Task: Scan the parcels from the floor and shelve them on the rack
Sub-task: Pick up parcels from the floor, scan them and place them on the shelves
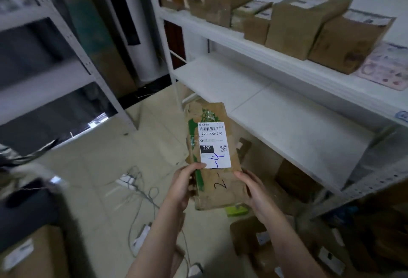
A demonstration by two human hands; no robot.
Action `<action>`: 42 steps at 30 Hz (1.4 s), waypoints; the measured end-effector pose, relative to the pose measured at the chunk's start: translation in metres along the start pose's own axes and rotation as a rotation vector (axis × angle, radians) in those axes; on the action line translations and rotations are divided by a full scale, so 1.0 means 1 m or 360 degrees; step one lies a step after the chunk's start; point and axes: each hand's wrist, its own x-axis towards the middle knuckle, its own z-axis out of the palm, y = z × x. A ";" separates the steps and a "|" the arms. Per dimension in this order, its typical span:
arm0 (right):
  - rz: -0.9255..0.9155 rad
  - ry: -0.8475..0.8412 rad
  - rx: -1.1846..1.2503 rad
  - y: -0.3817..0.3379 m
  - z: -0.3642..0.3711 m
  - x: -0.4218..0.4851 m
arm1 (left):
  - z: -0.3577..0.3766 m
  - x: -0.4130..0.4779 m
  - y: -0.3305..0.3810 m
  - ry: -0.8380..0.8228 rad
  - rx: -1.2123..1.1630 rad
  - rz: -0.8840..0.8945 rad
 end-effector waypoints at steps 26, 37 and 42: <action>0.0252 -0.0182 -0.0036 -0.043 0.235 0.223 | -0.165 0.170 0.125 0.0484 -0.0391 0.0109; 0.0142 -0.0144 0.0045 -0.140 0.245 0.335 | -0.125 0.292 0.242 0.0400 -0.0164 0.0053; 0.0112 -0.0081 0.0119 -0.174 0.234 0.373 | -0.101 0.343 0.279 0.0264 -0.0039 0.0076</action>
